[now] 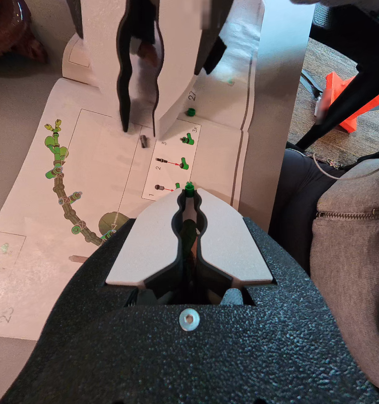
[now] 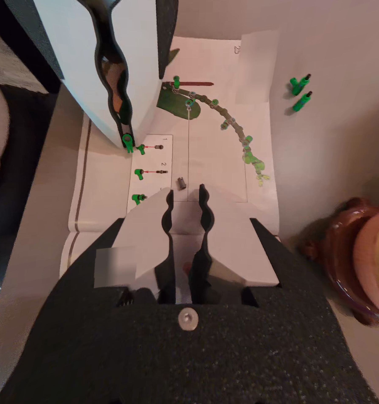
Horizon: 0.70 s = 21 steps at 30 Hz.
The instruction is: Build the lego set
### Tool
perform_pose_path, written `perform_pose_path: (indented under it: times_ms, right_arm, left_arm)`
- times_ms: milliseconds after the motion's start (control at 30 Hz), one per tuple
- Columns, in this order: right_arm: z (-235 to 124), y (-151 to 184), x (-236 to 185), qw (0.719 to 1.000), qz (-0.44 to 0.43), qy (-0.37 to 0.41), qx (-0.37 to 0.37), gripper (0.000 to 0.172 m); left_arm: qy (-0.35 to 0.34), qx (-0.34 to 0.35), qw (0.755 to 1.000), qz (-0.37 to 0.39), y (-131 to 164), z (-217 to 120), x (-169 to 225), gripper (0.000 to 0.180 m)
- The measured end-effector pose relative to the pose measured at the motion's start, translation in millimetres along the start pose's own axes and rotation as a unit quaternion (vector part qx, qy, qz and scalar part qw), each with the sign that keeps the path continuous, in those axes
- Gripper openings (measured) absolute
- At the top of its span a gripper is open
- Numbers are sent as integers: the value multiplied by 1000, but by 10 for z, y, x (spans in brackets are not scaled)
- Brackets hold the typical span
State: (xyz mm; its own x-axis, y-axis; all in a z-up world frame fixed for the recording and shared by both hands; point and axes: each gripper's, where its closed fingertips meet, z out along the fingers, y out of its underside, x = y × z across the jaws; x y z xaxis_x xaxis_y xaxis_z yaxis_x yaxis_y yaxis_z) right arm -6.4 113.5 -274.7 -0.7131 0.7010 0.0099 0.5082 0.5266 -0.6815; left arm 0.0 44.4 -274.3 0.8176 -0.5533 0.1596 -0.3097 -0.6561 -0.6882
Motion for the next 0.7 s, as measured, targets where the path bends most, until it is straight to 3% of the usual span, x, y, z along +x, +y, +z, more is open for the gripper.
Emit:
perform_pose_path:
  times_ms: [200, 700]
  right_arm:
    - [57, -7, -24, 997, 30, -60, 22, 5]
    - [60, 2, -21, 993, 94, -71, 17, 5]
  left_arm:
    - [5, 3, 1000, -1, 0, -3, 4, 6]
    - [-3, -1, 1000, 11, -2, 5, -4, 6]
